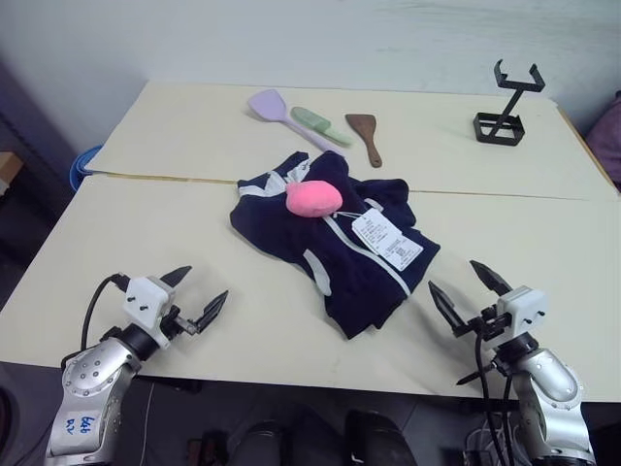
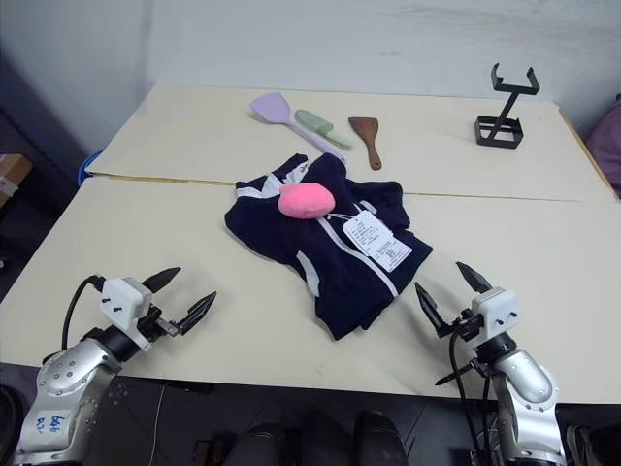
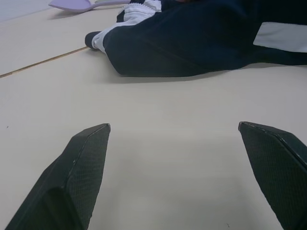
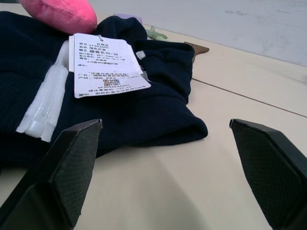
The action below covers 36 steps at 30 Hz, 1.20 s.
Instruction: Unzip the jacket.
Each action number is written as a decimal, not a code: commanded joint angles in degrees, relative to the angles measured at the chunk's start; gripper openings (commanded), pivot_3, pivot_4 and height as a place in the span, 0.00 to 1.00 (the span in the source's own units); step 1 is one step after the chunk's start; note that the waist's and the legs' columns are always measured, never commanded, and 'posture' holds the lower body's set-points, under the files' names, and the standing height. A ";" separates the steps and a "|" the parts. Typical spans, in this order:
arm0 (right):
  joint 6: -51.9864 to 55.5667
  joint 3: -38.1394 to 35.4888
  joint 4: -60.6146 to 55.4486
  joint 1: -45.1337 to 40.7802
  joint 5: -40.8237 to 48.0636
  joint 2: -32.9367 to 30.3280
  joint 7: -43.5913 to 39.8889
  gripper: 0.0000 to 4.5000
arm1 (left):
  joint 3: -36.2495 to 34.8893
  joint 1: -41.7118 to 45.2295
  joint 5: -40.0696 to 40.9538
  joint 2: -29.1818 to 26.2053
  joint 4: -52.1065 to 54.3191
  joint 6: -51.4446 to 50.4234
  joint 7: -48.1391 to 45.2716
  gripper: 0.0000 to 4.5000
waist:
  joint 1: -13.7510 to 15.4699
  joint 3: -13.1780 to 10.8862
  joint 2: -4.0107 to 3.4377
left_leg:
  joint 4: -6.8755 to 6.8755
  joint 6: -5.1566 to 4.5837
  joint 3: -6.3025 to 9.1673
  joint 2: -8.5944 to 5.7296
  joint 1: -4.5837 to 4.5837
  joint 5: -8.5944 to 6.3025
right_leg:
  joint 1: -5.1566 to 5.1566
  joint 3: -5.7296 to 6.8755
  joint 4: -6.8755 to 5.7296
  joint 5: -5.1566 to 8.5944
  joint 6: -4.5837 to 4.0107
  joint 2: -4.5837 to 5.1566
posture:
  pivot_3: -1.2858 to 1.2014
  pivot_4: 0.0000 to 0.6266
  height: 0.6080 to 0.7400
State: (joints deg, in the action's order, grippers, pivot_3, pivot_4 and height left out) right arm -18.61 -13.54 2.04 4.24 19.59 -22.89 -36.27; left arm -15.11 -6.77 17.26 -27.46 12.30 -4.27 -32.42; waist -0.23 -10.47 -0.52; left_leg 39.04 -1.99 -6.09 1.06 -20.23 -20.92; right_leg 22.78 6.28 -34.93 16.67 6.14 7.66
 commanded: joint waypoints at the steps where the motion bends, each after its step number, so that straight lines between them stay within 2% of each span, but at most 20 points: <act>1: -0.24 -0.14 -3.13 0.90 0.10 0.51 0.79 0.99 | -0.21 0.44 0.11 -0.54 0.07 0.63 -0.44 1.00 | 0.01 0.00 0.00 | 0.00 0.00 0.00 0.00 0.00 0.00 | 0.00 0.00 0.00 0.00 0.00 0.00 | 0.52 0.24 1.00; 8: -1.06 0.23 -3.24 0.82 0.45 0.42 -0.59 0.99 | -1.10 1.65 8.10 -1.54 1.13 -4.07 -6.61 1.00 | -0.03 0.00 0.00 | 0.00 0.01 0.00 0.00 0.01 0.00 | 0.00 -0.01 0.00 0.00 0.00 0.00 | 0.52 0.24 1.00; 12: -0.78 1.11 -4.91 2.20 2.49 -0.72 -4.79 0.99 | 1.09 2.13 7.78 -3.21 1.82 -2.03 -11.15 1.00 | -0.01 0.00 0.00 | 0.00 0.01 0.01 0.00 0.01 0.01 | 0.00 -0.01 -0.01 0.00 0.00 0.00 | 0.52 0.24 1.00; 18: -0.24 1.48 -11.73 3.62 6.26 -2.48 -9.23 0.99 | 0.38 4.41 10.45 -5.19 2.22 -3.54 -14.83 1.00 | 0.01 0.00 0.00 | 0.01 -0.01 0.00 -0.01 0.00 0.01 | -0.01 0.00 0.00 0.00 0.00 -0.01 | 0.52 0.24 1.00; 23: 3.03 3.61 -19.07 3.15 6.49 -2.57 -8.48 0.99 | 1.60 9.76 9.31 -7.53 -0.68 -3.64 -16.32 1.00 | 0.07 0.00 0.00 | 0.01 0.05 0.03 0.00 0.01 0.05 | -0.01 0.00 -0.02 0.00 0.00 -0.02 | 0.52 0.24 1.00; 29: 6.95 5.52 -23.16 2.09 4.99 -3.14 -6.68 0.99 | 4.29 15.72 9.72 -7.34 -2.90 -5.61 -17.51 1.00 | 0.08 0.00 0.00 | 0.01 0.04 0.03 -0.02 -0.01 0.05 | -0.01 0.03 -0.16 0.00 0.00 -0.07 | 0.52 0.24 1.00; 32: 11.89 7.48 -23.71 -0.79 2.64 -4.55 -5.18 0.99 | 4.62 17.21 8.81 -6.83 -4.32 -5.08 -16.65 1.00 | 0.08 0.00 0.00 | 0.02 0.01 0.01 -0.04 -0.03 0.05 | -0.01 0.03 -0.14 -0.01 0.01 -0.09 | 0.52 0.24 1.00; 36: 23.08 13.25 -21.20 -13.35 -3.27 -4.34 -0.18 0.99 | 4.80 18.54 9.02 -5.40 -7.22 -4.96 -16.35 1.00 | -0.91 -0.02 0.04 | 0.05 -0.04 -0.11 -0.04 -0.01 0.09 | 0.00 0.03 -0.15 -0.02 0.04 -0.11 | 0.52 0.24 1.00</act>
State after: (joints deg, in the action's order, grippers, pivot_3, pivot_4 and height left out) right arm 0.87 -1.85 -18.60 -6.21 18.80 -27.05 -38.82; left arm -10.08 11.38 26.12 -33.14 5.56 -9.83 -48.86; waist -1.14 -10.49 -0.48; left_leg 39.09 -2.03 -6.19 1.02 -20.24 -20.79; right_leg 22.79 6.31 -35.09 16.65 6.18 7.56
